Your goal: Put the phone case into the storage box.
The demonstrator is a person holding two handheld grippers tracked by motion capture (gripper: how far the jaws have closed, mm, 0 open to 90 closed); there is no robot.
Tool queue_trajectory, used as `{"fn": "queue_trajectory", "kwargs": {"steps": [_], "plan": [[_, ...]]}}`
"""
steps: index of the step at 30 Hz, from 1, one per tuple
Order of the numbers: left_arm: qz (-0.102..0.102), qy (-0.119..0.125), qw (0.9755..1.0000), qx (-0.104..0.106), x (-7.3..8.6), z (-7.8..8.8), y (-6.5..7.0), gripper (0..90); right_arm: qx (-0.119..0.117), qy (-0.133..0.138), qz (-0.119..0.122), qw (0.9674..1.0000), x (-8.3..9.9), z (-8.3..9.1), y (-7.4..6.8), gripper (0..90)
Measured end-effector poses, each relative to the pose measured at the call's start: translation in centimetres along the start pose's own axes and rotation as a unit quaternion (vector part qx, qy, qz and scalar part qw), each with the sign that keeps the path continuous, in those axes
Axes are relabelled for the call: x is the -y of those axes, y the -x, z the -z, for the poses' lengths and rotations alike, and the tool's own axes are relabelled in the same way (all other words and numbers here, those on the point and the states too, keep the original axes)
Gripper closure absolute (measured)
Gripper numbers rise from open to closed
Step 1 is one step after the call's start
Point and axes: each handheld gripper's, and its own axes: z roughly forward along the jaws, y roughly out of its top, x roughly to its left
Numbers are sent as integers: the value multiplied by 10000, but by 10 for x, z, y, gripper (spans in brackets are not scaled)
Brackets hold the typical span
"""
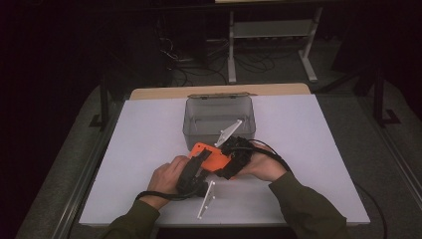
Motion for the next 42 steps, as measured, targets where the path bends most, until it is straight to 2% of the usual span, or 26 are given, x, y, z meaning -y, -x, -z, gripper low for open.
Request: {"fn": "queue_trajectory", "kwargs": {"steps": [10, 12, 20, 30, 42], "plan": [[-134, -47, 9999, -2, -1, 0, 1, 358, -38, 8, 17, 10000, -2, -5, 0, 156], [-51, 19, 10000, -20, -1, 0, 2, 368, -34, 3, 15, 10000, -2, -5, 0, 156], [-28, 20, 10000, -24, -3, 0, 3, 401, -18, -2, 22, 10000, -2, -5, 1, 156], [-35, 14, 10000, -42, -4, 1, 2, 466, -14, -10, -14, 10000, -2, -5, 1, 156], [-77, 40, 9999, -65, -6, 2, 3, 501, -27, -18, -59, 10000, -3, -6, 1, 156]]}}
